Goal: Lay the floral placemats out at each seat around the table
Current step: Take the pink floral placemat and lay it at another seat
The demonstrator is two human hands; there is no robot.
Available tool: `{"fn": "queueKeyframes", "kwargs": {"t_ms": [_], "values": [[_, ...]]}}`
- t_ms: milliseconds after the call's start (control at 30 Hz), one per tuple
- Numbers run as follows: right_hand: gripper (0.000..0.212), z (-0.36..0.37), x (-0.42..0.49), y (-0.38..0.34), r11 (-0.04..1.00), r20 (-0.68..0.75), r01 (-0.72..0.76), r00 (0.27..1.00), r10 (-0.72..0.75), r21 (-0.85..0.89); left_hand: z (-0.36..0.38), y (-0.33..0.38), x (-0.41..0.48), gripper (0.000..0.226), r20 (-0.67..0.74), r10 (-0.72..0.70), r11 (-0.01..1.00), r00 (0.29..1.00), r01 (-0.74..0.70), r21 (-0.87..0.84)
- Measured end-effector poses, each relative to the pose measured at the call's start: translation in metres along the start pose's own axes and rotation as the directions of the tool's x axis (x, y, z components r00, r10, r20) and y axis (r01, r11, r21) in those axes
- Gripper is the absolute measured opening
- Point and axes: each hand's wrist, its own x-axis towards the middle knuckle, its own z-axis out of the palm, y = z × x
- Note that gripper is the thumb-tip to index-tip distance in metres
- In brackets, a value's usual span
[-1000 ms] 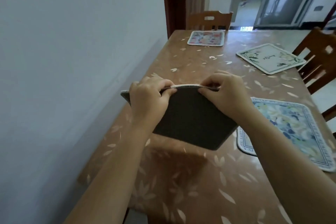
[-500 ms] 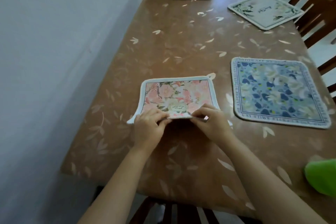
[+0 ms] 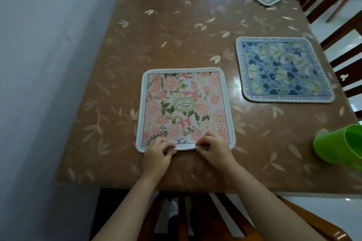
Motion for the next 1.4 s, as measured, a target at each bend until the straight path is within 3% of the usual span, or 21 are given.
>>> {"fn": "queueKeyframes", "kwargs": {"t_ms": [433, 767, 1033, 1300, 1400], "values": [[0.009, -0.002, -0.017, 0.011, 0.995, 0.012, 0.094, 0.995, -0.094, -0.033, -0.012, -0.016, -0.025, 0.016, 0.070, 0.305, 0.926, 0.950, -0.313, 0.210], [0.008, -0.004, -0.019, 0.013, 0.990, -0.024, 0.095, 0.995, -0.098, -0.103, -0.037, -0.041, -0.032, 0.029, 0.092, 0.293, 0.934, 0.952, -0.305, 0.184], [0.007, 0.002, -0.027, -0.002, 0.988, -0.068, 0.082, 0.993, -0.091, -0.131, -0.047, -0.039, -0.031, 0.013, 0.020, 0.244, 0.969, 0.969, -0.245, 0.027], [0.005, 0.037, -0.028, -0.044, 0.971, -0.017, 0.213, 0.976, -0.216, -0.108, -0.035, -0.015, -0.037, 0.010, 0.026, 0.192, 0.977, 0.981, -0.188, -0.105], [0.006, 0.037, -0.030, -0.044, 0.987, -0.044, 0.156, 0.987, -0.157, -0.036, -0.030, -0.008, -0.037, 0.009, 0.026, 0.209, 0.970, 0.978, -0.203, -0.132]]}}
